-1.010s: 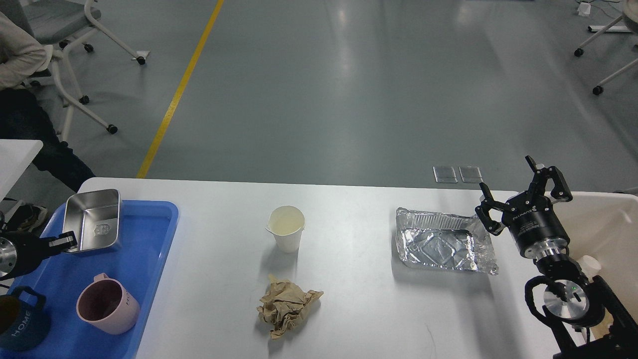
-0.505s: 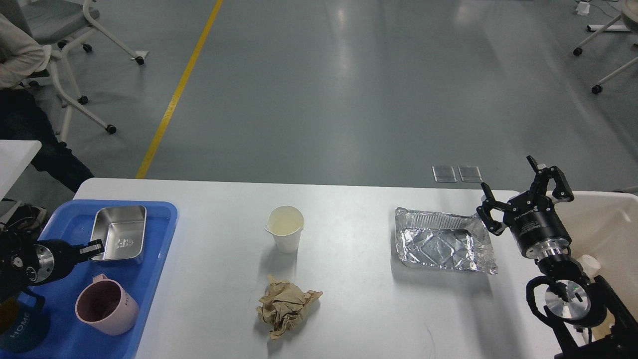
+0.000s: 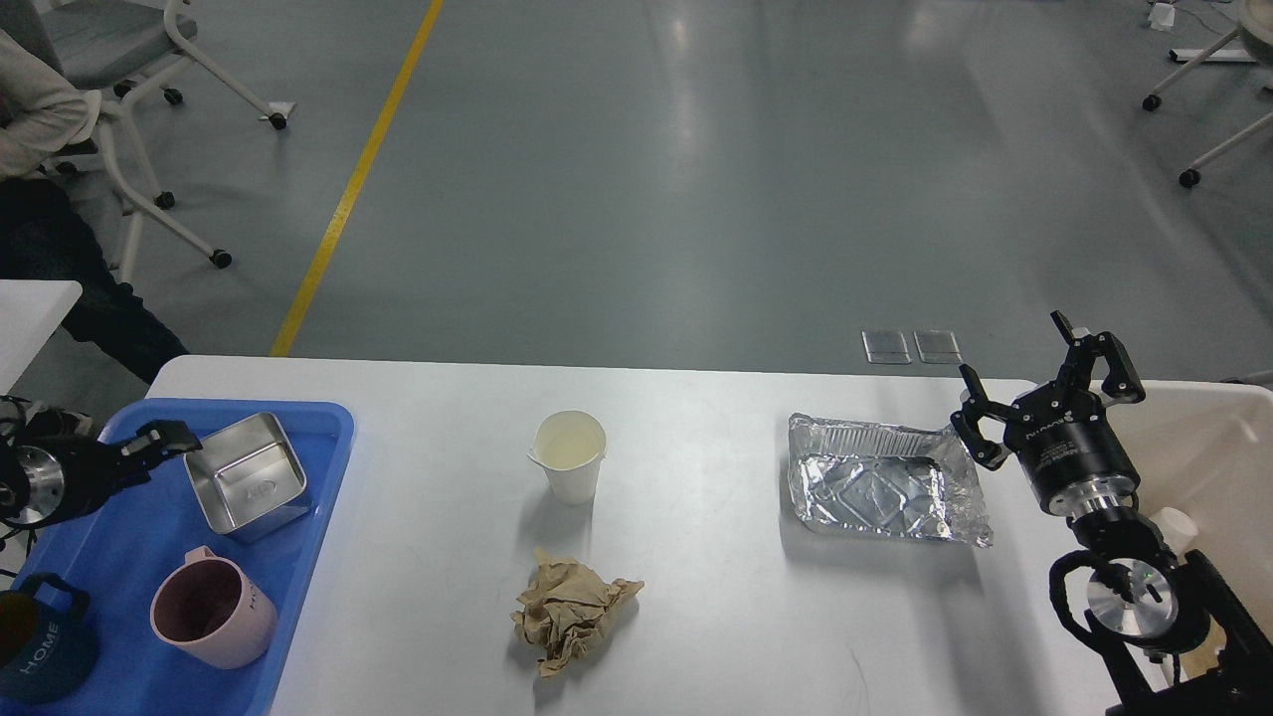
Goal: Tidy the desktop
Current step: 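Lower the steel box into the blue tray and release, then raise the left gripper away from the blue tray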
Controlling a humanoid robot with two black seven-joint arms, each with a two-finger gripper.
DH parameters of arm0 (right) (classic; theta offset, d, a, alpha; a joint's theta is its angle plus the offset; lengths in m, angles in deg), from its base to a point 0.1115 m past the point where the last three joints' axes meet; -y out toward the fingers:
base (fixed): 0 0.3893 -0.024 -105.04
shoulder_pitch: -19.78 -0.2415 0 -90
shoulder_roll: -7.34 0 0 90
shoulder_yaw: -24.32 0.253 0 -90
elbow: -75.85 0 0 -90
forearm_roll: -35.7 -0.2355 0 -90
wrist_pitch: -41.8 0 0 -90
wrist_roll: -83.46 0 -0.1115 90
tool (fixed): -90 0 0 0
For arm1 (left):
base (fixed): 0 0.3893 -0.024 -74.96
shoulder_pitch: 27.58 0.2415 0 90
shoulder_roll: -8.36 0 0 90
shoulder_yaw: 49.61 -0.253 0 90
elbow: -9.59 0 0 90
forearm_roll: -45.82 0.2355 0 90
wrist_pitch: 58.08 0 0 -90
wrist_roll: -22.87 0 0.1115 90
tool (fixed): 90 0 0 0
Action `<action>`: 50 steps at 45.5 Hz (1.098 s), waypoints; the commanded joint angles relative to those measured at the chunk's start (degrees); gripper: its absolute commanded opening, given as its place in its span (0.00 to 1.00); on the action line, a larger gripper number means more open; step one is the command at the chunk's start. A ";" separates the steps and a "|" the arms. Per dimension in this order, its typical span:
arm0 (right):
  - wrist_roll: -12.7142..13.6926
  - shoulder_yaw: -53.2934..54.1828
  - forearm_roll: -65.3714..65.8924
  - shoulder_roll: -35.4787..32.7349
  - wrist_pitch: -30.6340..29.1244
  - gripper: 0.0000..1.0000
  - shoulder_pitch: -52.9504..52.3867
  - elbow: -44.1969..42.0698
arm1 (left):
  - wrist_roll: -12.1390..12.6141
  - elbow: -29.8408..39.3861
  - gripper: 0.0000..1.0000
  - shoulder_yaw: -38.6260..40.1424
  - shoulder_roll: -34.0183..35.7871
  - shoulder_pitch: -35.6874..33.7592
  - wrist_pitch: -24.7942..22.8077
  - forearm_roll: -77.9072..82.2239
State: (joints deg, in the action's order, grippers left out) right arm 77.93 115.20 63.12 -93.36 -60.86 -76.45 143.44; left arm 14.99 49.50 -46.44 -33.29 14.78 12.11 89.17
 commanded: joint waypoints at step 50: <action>0.52 -6.86 2.38 -12.68 -0.17 1.00 -0.09 -0.09 | -6.89 44.64 0.95 44.63 -10.10 26.09 32.73 -34.38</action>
State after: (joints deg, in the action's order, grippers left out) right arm 78.46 109.16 65.48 -104.50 -60.88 -76.50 143.79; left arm 7.92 95.51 -10.92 -34.80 34.94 45.33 55.01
